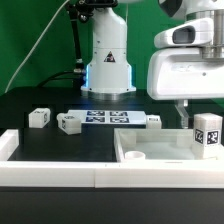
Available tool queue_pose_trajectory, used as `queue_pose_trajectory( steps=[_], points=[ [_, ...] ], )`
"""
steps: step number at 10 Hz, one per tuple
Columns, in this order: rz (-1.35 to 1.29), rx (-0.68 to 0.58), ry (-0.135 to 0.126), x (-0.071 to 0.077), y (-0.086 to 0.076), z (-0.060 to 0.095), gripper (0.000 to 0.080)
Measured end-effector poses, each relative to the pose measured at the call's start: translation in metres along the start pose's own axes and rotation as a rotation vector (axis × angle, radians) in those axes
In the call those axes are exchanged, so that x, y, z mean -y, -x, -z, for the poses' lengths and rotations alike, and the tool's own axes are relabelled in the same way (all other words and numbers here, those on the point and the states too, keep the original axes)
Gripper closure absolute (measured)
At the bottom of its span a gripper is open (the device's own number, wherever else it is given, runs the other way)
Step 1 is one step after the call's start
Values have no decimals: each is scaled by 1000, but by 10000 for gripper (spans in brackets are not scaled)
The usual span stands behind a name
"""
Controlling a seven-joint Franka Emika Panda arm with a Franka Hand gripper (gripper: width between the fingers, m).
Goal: Assemble one leg
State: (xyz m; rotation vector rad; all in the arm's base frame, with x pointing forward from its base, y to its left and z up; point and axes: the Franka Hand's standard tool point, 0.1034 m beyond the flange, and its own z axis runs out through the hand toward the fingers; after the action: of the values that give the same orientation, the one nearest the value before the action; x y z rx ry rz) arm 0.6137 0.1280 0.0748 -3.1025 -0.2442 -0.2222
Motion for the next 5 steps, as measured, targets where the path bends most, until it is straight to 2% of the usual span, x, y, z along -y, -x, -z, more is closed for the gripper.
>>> queue_pose_trajectory(
  steps=[2, 4, 5],
  points=[
    [29, 0, 0, -1, 0, 0, 151],
    [28, 0, 0, -1, 0, 0, 424],
    [24, 0, 4, -5, 0, 0, 508]
  ],
)
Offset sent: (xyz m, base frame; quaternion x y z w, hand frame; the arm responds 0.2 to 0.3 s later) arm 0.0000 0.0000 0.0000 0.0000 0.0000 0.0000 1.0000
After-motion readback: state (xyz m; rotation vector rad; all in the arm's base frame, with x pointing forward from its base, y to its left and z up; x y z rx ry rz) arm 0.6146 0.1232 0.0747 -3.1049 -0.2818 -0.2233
